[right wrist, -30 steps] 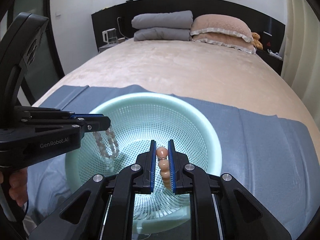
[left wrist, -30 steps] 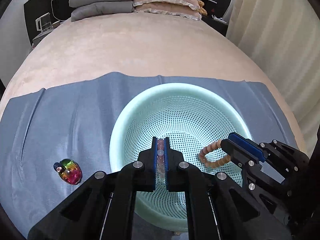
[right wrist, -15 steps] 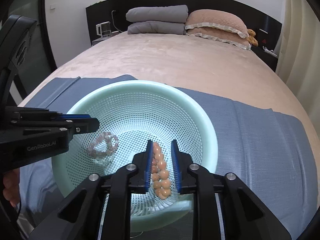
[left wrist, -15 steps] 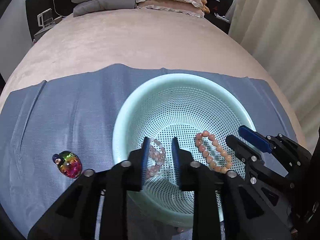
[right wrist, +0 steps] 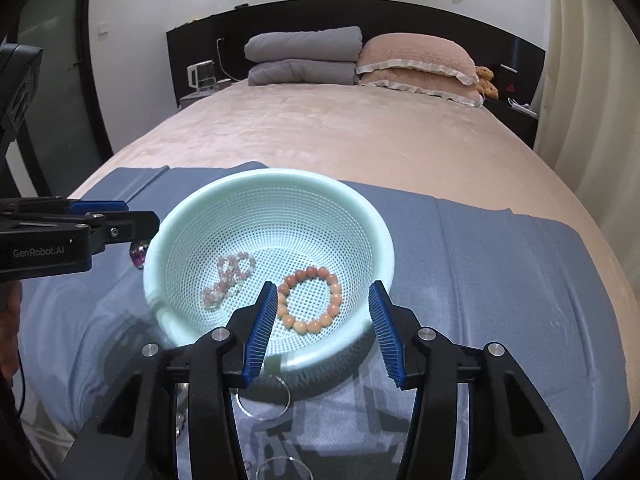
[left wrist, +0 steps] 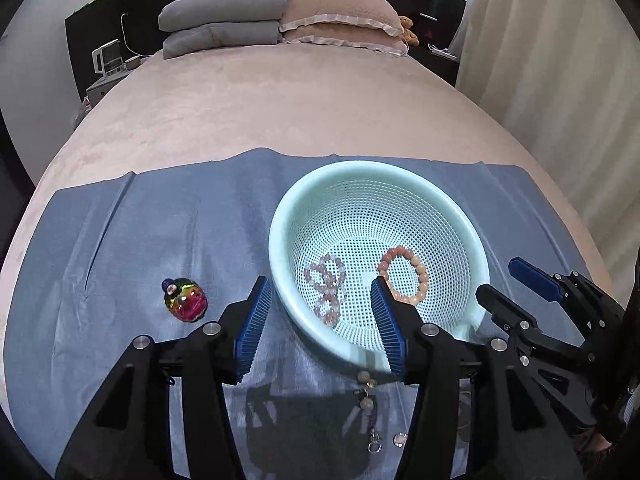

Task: Organize jewelry
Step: 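Grasp a silver charm with the left tool while the right tool grasps a silver hoop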

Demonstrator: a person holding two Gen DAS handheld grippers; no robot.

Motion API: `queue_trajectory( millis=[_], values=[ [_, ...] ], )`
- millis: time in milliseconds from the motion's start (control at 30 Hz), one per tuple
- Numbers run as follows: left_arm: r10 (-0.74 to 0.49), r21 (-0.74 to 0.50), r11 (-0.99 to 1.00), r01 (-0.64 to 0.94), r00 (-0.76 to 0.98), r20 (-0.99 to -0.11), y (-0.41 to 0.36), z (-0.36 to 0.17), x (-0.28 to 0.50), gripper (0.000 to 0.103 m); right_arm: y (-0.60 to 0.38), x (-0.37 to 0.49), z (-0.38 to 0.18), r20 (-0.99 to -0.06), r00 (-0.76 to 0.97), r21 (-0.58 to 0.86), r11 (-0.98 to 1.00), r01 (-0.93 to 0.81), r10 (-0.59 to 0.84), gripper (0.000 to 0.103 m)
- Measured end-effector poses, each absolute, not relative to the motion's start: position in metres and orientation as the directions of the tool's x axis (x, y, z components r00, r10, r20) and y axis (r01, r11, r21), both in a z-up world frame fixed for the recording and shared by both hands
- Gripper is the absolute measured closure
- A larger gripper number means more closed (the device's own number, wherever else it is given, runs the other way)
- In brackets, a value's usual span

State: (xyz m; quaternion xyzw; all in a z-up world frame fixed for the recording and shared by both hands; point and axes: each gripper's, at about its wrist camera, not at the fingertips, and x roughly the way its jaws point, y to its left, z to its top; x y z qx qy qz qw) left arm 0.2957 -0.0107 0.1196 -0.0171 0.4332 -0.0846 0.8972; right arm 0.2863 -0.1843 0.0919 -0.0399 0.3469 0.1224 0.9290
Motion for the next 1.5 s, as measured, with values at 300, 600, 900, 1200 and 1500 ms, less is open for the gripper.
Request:
queue_trajectory(
  millis=[300, 600, 900, 1200, 1500],
  values=[
    [-0.176, -0.110, 0.983, 0.148, 0.580, -0.795, -0.013, 0.096, 0.249, 0.041, -0.188, 0.235, 0.078, -0.661, 0.725, -0.017, 0.962, -0.271, 0.193, 0.055],
    [-0.202, -0.108, 0.975, 0.196, 0.565, -0.800, -0.019, 0.060, 0.216, 0.027, -0.190, 0.204, 0.040, -0.685, 0.686, -0.011, 0.938, -0.345, 0.244, 0.050],
    [-0.194, -0.050, 0.962, 0.268, 0.545, -0.815, -0.032, 0.019, 0.193, 0.027, -0.195, 0.190, 0.003, -0.720, 0.648, -0.002, 0.933, -0.359, 0.248, 0.045],
    [-0.207, -0.041, 0.951, 0.305, 0.535, -0.819, -0.035, 0.000, 0.201, 0.038, -0.194, 0.199, -0.010, -0.720, 0.643, 0.016, 0.933, -0.358, 0.259, 0.044],
    [-0.163, 0.049, 0.939, 0.339, 0.567, -0.808, -0.037, -0.003, 0.207, 0.073, -0.191, 0.202, -0.013, -0.721, 0.654, -0.027, 0.933, -0.358, 0.230, 0.060]
  ],
)
